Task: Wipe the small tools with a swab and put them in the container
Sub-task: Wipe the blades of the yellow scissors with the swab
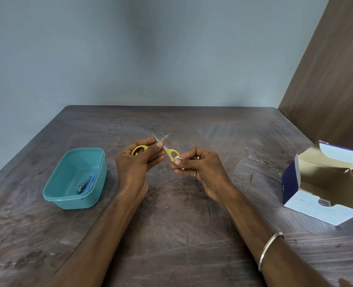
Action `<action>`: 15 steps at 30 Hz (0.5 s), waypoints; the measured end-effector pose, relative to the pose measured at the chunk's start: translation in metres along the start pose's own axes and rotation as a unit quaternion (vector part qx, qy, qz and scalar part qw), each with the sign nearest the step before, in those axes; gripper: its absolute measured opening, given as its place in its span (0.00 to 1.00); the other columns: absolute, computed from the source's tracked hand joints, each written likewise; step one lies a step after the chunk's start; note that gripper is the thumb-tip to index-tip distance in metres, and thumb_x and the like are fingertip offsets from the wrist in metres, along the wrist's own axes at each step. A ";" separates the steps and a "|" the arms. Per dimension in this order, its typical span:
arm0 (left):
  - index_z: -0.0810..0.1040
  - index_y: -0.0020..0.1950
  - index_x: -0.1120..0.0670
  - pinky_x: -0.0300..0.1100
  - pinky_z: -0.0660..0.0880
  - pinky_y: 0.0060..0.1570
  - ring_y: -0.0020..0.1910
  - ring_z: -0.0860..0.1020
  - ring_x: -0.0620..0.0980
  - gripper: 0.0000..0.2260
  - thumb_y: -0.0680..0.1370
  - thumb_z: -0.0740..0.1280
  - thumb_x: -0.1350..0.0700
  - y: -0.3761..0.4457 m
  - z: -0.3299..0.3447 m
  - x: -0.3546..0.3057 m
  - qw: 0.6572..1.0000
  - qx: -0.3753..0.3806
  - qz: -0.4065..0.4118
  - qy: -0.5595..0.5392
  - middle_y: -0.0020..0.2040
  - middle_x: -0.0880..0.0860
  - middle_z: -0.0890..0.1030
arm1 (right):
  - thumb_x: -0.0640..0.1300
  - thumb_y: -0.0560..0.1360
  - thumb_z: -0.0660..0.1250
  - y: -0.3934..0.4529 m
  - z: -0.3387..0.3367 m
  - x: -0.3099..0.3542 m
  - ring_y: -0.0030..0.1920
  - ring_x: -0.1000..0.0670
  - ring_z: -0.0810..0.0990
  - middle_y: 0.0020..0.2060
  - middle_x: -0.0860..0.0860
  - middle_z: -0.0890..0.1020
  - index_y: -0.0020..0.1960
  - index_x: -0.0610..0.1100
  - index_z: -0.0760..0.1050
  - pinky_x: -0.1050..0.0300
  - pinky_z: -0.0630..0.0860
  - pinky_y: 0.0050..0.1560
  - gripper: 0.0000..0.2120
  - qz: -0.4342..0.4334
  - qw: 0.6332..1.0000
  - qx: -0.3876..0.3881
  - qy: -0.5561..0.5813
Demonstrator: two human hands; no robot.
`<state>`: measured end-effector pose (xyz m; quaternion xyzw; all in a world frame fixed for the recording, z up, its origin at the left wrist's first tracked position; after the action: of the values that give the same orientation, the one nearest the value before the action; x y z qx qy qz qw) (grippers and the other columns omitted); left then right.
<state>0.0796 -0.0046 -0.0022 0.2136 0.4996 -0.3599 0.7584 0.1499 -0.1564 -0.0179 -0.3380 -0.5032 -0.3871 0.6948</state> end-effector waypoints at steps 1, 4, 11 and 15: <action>0.84 0.50 0.59 0.43 0.83 0.42 0.42 0.86 0.56 0.09 0.71 0.75 0.66 -0.001 0.001 0.000 1.000 -0.001 0.003 0.000 0.45 0.60 0.86 | 0.28 0.70 0.74 0.000 0.000 0.000 0.41 0.43 0.87 0.39 0.38 0.85 0.43 0.34 0.79 0.50 0.85 0.48 0.05 -0.002 1.000 0.001 0.002; 0.84 0.50 0.59 0.43 0.83 0.41 0.42 0.86 0.55 0.09 0.71 0.75 0.65 -0.003 0.002 0.001 1.000 -0.003 0.006 -0.003 0.44 0.59 0.86 | 0.29 0.69 0.75 -0.001 0.001 0.000 0.41 0.43 0.87 0.40 0.37 0.85 0.43 0.33 0.79 0.50 0.85 0.48 0.05 -0.013 1.000 0.001 -0.004; 0.84 0.51 0.61 0.45 0.84 0.44 0.44 0.86 0.56 0.08 0.73 0.74 0.65 0.000 0.002 0.004 1.000 0.003 -0.012 -0.004 0.45 0.61 0.86 | 0.29 0.69 0.75 0.001 0.000 0.001 0.36 0.47 0.85 0.36 0.41 0.84 0.43 0.33 0.79 0.54 0.85 0.41 0.05 -0.035 0.999 -0.016 -0.017; 0.84 0.48 0.60 0.43 0.83 0.42 0.40 0.86 0.55 0.05 0.73 0.74 0.64 0.006 -0.003 0.005 0.999 0.009 -0.021 0.030 0.41 0.60 0.86 | 0.29 0.69 0.75 0.002 -0.004 0.004 0.36 0.48 0.85 0.35 0.42 0.85 0.42 0.35 0.80 0.54 0.85 0.43 0.05 -0.051 0.998 -0.042 -0.013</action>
<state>0.0837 -0.0003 -0.0084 0.2206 0.5231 -0.3741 0.7333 0.1546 -0.1597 -0.0150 -0.3460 -0.5121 -0.4381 0.6528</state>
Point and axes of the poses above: each hand's wrist, its own y-axis towards the middle knuckle, its own z-axis out of the palm, x = y × z, the point moved 3 cm from there along y, towards the middle knuckle
